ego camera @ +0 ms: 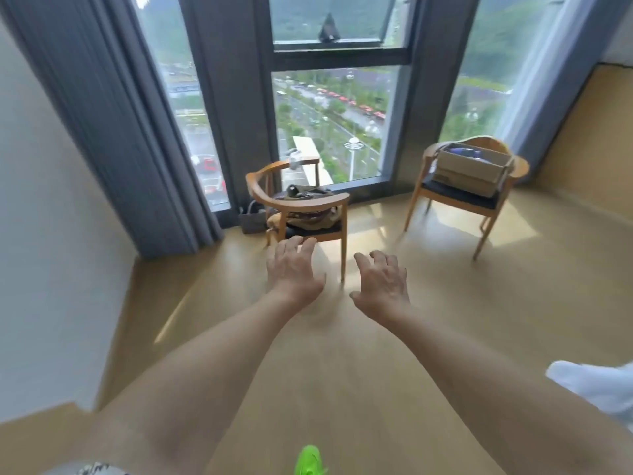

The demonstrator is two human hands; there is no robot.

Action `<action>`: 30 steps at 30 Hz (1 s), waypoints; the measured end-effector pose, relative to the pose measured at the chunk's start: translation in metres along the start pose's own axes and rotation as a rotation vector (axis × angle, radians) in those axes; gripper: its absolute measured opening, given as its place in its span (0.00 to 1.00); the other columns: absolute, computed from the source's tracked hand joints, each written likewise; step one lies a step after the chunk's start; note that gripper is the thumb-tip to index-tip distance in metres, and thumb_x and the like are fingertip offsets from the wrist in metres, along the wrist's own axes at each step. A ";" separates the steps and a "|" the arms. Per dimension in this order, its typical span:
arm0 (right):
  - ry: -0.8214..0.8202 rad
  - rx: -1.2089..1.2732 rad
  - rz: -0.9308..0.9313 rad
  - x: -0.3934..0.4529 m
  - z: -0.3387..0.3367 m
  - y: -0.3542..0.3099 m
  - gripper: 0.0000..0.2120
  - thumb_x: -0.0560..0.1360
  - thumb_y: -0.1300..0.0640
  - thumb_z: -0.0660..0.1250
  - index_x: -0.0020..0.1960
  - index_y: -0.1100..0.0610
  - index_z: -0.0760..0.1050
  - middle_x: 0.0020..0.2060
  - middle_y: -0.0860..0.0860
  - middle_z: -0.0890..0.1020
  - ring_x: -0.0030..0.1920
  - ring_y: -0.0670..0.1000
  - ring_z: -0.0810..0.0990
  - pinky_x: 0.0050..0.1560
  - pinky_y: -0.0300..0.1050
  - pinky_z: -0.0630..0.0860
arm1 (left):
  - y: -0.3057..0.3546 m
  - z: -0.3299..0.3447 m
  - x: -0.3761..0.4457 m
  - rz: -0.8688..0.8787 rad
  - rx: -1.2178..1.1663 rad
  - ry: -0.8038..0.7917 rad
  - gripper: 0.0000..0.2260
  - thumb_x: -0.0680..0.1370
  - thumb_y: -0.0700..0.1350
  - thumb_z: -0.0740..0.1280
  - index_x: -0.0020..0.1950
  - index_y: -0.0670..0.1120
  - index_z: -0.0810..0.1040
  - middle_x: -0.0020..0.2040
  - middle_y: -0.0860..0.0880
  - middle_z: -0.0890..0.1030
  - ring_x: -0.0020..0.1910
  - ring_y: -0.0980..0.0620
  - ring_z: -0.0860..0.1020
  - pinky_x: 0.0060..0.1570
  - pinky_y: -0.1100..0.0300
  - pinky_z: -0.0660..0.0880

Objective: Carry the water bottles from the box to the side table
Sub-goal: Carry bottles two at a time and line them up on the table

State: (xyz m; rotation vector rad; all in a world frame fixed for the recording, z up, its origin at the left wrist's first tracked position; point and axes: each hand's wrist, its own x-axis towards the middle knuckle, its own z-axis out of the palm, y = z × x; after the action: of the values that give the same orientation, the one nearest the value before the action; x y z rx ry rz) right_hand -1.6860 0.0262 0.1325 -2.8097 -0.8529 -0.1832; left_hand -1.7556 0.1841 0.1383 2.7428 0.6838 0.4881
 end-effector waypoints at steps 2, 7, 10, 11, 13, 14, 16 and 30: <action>0.017 -0.011 0.075 0.031 0.000 0.021 0.31 0.71 0.48 0.72 0.72 0.50 0.67 0.69 0.56 0.71 0.67 0.59 0.67 0.64 0.54 0.68 | 0.015 0.017 0.038 0.069 -0.021 -0.025 0.32 0.73 0.57 0.72 0.74 0.54 0.67 0.74 0.49 0.68 0.74 0.46 0.64 0.71 0.46 0.64; 0.067 -0.042 0.214 0.105 -0.007 0.059 0.29 0.72 0.48 0.72 0.70 0.49 0.68 0.65 0.54 0.74 0.64 0.57 0.70 0.61 0.51 0.70 | 0.055 0.046 0.134 0.212 -0.064 -0.097 0.32 0.74 0.57 0.71 0.76 0.54 0.65 0.75 0.48 0.66 0.74 0.45 0.62 0.71 0.46 0.63; 0.118 -0.054 0.298 0.140 -0.011 0.079 0.27 0.72 0.46 0.72 0.69 0.49 0.70 0.62 0.53 0.75 0.61 0.56 0.72 0.59 0.50 0.71 | 0.082 0.057 0.191 0.301 -0.069 -0.098 0.32 0.74 0.57 0.71 0.76 0.54 0.65 0.75 0.48 0.67 0.75 0.45 0.62 0.71 0.45 0.63; 0.121 -0.054 0.325 0.149 -0.010 0.087 0.26 0.73 0.46 0.72 0.68 0.49 0.70 0.62 0.53 0.75 0.62 0.56 0.72 0.59 0.49 0.70 | 0.090 0.062 0.208 0.323 -0.076 -0.101 0.32 0.74 0.57 0.71 0.76 0.54 0.65 0.75 0.48 0.67 0.75 0.45 0.63 0.71 0.44 0.63; 0.100 -0.057 0.378 0.166 -0.007 0.104 0.26 0.73 0.46 0.71 0.68 0.50 0.70 0.63 0.53 0.74 0.64 0.57 0.70 0.61 0.50 0.69 | 0.107 0.074 0.236 0.344 -0.107 -0.133 0.31 0.75 0.56 0.71 0.76 0.54 0.66 0.76 0.48 0.67 0.75 0.45 0.62 0.71 0.44 0.63; 0.086 -0.057 0.403 0.174 -0.005 0.114 0.26 0.73 0.47 0.71 0.69 0.50 0.70 0.64 0.54 0.73 0.65 0.57 0.69 0.62 0.51 0.68 | 0.115 0.082 0.246 0.353 -0.121 -0.153 0.31 0.75 0.56 0.71 0.76 0.54 0.66 0.76 0.48 0.67 0.75 0.45 0.62 0.71 0.44 0.63; 0.070 -0.054 0.452 0.194 -0.001 0.133 0.26 0.74 0.47 0.70 0.69 0.50 0.69 0.65 0.54 0.72 0.66 0.57 0.68 0.63 0.51 0.67 | 0.130 0.100 0.265 0.389 -0.127 -0.177 0.31 0.75 0.56 0.70 0.76 0.54 0.66 0.76 0.48 0.67 0.75 0.45 0.62 0.71 0.45 0.63; 0.047 0.035 0.593 0.418 0.037 0.318 0.25 0.75 0.47 0.69 0.70 0.50 0.69 0.66 0.55 0.72 0.66 0.57 0.68 0.63 0.50 0.68 | 0.272 0.253 0.503 0.486 -0.120 -0.231 0.31 0.74 0.56 0.72 0.75 0.53 0.68 0.73 0.49 0.70 0.72 0.45 0.65 0.68 0.47 0.67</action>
State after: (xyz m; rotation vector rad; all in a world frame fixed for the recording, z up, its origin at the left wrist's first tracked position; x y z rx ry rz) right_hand -1.1599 -0.0002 0.1210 -2.8644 0.0097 -0.1369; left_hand -1.1311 0.1553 0.1287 2.7768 -0.0719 0.2853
